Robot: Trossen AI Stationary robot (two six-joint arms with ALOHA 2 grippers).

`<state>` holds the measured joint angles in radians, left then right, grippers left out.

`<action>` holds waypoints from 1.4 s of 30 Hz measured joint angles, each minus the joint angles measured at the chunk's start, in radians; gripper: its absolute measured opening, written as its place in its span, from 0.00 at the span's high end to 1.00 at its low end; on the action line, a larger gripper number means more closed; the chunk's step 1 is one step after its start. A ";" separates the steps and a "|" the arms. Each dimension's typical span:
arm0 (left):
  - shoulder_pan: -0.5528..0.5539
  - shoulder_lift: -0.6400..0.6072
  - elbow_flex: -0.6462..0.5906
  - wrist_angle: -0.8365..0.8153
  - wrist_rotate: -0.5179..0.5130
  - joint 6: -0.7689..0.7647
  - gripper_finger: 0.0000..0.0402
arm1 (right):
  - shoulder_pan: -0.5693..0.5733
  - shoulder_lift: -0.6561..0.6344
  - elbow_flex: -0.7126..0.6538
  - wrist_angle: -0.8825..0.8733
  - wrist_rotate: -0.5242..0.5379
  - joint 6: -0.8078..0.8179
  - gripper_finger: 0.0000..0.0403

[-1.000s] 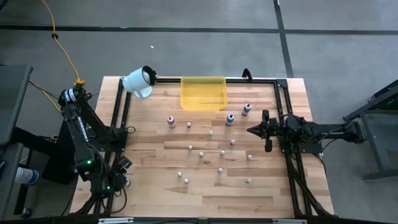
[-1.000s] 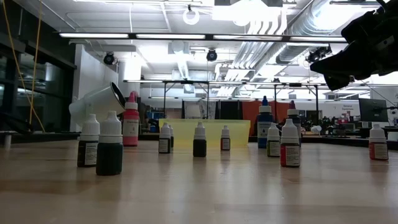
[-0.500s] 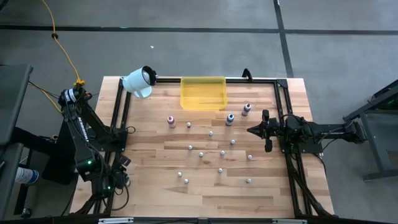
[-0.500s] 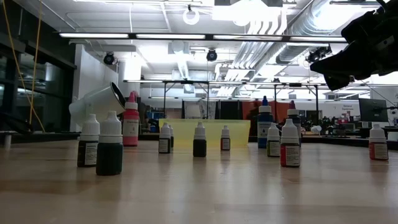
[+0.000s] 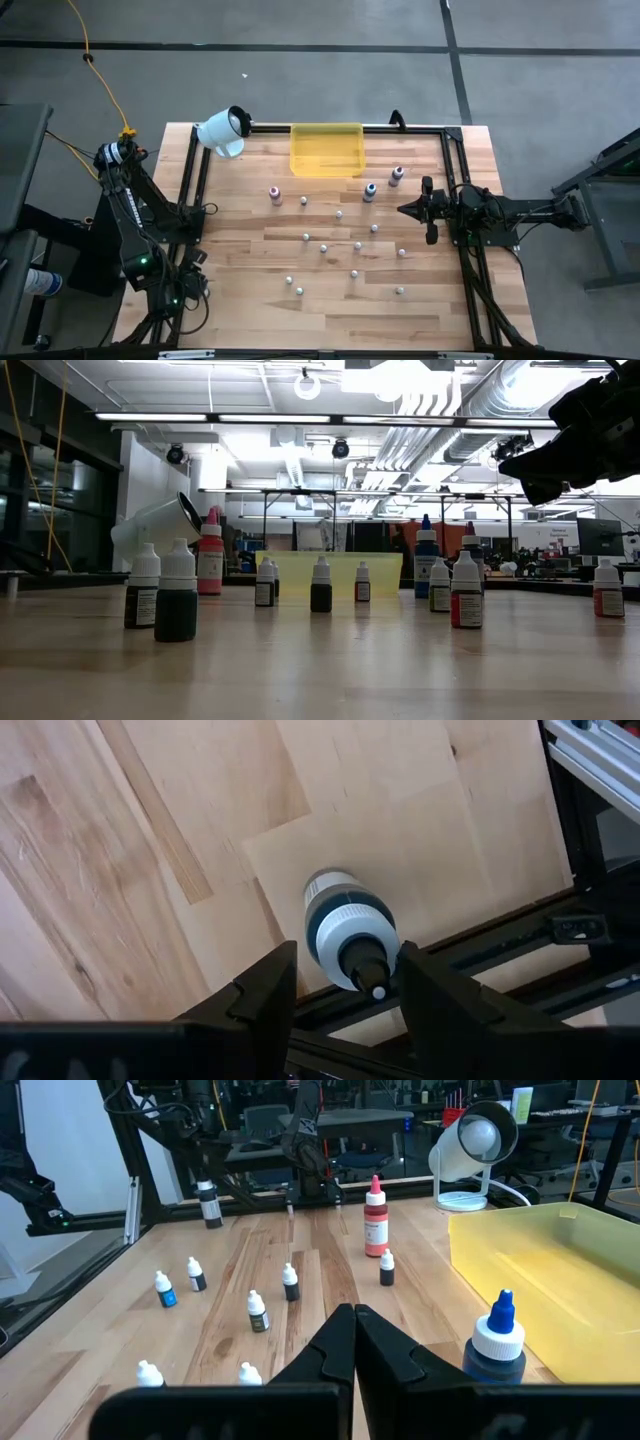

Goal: Pick & Place food coloring
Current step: Put the large black food coloring bottle into the yellow container

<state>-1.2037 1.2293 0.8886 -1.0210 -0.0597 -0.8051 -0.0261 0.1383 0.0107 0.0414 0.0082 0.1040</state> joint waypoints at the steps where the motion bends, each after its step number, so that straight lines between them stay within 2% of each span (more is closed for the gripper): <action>1: 0.000 0.000 0.000 0.000 0.000 -0.005 0.60 | 0.000 0.000 0.000 0.000 0.000 0.000 1.00; 13: 0.000 0.000 0.000 0.016 0.005 -0.012 0.58 | 0.000 0.000 0.000 0.000 0.000 0.000 1.00; 24: 0.000 0.000 0.000 0.024 0.001 -0.039 0.40 | 0.000 0.000 0.000 0.000 0.000 0.000 1.00; 28: -0.001 0.022 0.000 0.048 -0.037 -0.059 0.40 | 0.000 0.000 0.000 0.000 0.000 0.000 1.00; 42: -0.001 0.056 -0.002 0.032 -0.005 -0.106 0.40 | 0.000 0.002 0.000 -0.007 0.002 0.000 1.00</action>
<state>-1.2049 1.2849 0.8871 -0.9886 -0.0649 -0.9113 -0.0263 0.1406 0.0107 0.0339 0.0101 0.1040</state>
